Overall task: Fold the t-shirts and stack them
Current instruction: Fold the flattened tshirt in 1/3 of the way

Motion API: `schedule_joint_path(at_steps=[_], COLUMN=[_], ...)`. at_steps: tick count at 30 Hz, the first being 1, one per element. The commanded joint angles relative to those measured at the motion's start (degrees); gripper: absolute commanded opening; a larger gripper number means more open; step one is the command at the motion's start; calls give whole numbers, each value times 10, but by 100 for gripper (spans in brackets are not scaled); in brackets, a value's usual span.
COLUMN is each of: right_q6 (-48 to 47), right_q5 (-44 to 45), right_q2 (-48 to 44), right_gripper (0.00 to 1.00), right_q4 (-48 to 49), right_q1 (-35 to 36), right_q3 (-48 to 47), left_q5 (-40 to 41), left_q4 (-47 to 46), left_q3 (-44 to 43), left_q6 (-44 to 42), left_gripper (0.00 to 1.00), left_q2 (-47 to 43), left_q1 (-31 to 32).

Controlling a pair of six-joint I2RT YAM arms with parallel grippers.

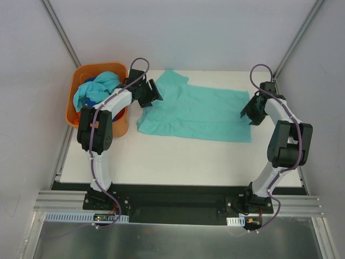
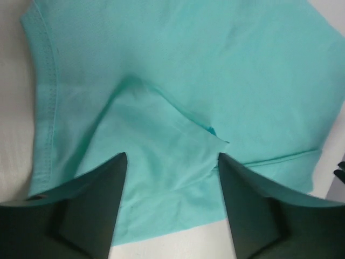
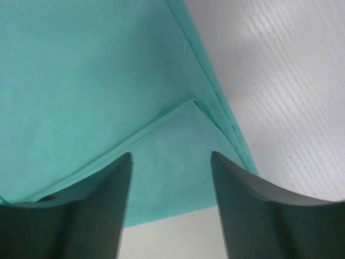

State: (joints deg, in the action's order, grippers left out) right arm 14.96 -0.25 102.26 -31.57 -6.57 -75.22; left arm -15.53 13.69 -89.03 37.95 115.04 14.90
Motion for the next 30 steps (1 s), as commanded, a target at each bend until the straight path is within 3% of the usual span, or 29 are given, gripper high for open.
schedule_joint_path(at_steps=[1,2,3,11,18,23,30], right_q6=[-19,-20,-21,-29,-33,-30,-6], right_q5=[8,7,8,-51,-50,-29,-47], right_q2=[-15,-23,-41,-109,-36,-10,-50], right_gripper=[77,90,97,97,97,97,97], right_q4=[-35,-36,-41,-20,5,14,24], right_q1=[0,3,5,59,100,104,105], right_q3=[-38,-33,-30,56,57,74,196], left_q5=[0,1,1,11,-42,-41,-10], left_q4=[5,5,5,4,5,5,0], left_q3=[-45,-43,-36,48,61,97,235], left_q6=[-12,-14,-16,-10,0,9,18], left_gripper=[99,99,100,99,99,99,99], left_q2=[-32,-41,-51,-109,-17,-7,-71], left_q1=[-1,4,7,51,47,47,53])
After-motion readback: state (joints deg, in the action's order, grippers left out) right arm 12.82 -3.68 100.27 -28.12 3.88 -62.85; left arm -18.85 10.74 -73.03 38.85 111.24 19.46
